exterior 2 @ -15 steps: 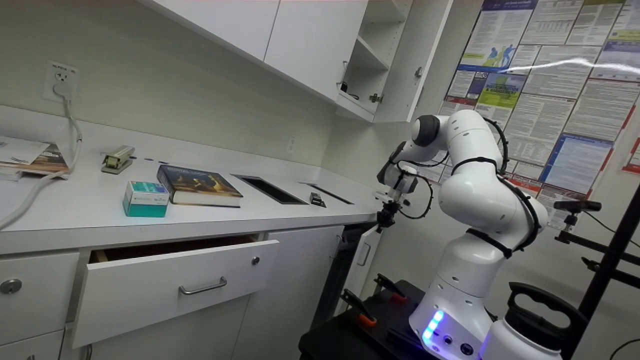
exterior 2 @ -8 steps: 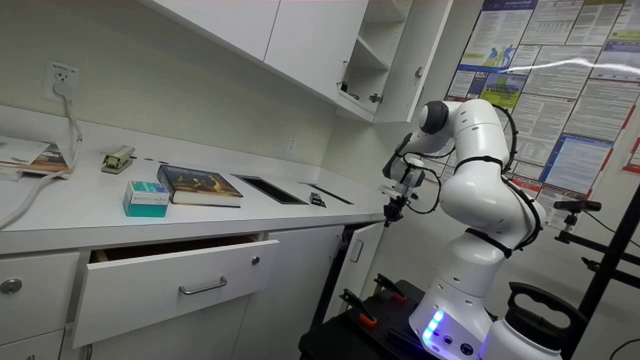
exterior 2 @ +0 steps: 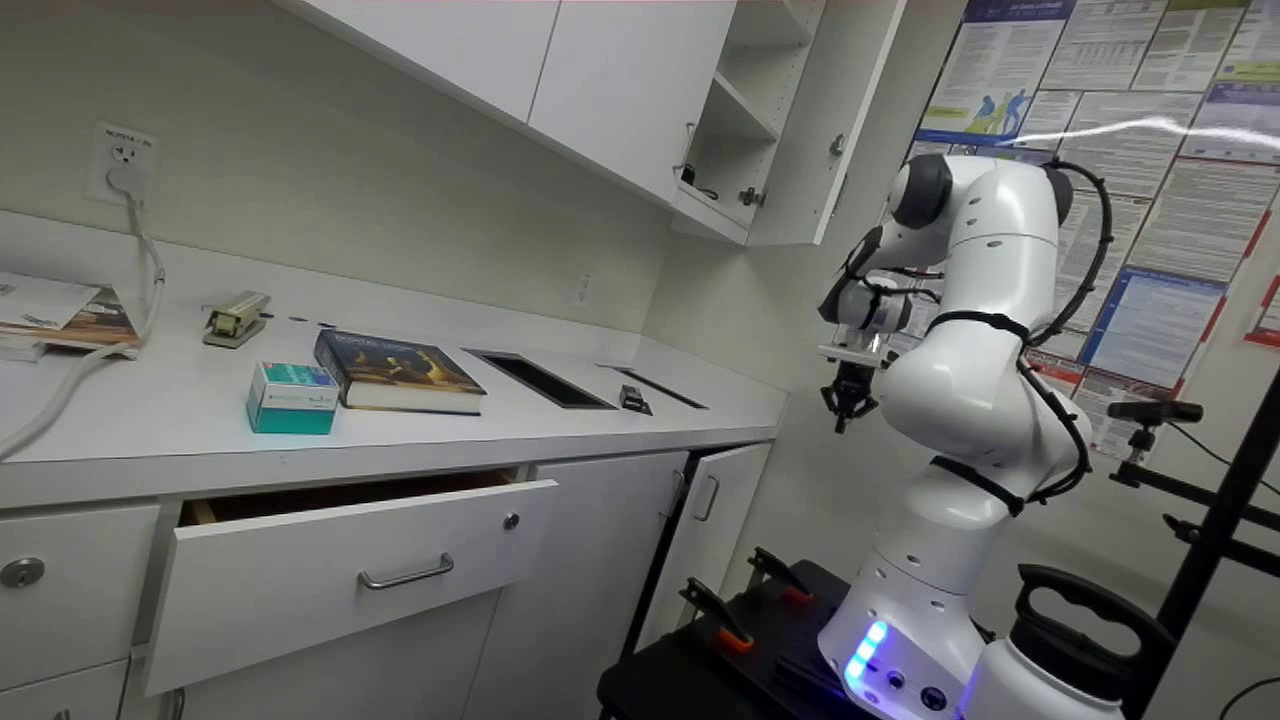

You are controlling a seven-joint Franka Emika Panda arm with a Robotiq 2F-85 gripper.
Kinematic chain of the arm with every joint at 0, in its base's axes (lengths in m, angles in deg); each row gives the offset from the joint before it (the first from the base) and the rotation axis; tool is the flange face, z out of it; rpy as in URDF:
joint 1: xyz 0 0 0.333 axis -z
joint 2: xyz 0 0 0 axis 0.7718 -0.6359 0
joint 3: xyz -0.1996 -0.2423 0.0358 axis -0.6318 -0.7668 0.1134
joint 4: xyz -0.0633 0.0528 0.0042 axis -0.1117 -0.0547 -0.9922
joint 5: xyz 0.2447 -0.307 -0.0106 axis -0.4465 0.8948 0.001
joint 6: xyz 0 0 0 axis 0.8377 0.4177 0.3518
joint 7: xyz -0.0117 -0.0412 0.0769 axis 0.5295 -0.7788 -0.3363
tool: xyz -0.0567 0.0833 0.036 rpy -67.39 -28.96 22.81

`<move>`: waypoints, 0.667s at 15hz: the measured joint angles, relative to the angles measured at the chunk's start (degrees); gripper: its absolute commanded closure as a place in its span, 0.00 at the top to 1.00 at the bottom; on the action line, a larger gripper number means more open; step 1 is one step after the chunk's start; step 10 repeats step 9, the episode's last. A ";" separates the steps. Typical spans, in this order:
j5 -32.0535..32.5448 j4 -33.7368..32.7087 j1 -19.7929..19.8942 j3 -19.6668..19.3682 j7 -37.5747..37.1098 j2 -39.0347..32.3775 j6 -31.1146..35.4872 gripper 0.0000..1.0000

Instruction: Close the open cabinet door on the right

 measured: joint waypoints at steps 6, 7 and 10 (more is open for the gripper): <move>6.84 5.16 0.00 -0.07 16.40 6.50 -0.58 0.00; 7.25 5.74 0.02 -0.07 19.39 6.98 -0.56 0.00; 7.71 6.74 0.09 -0.07 25.73 7.71 -0.54 0.00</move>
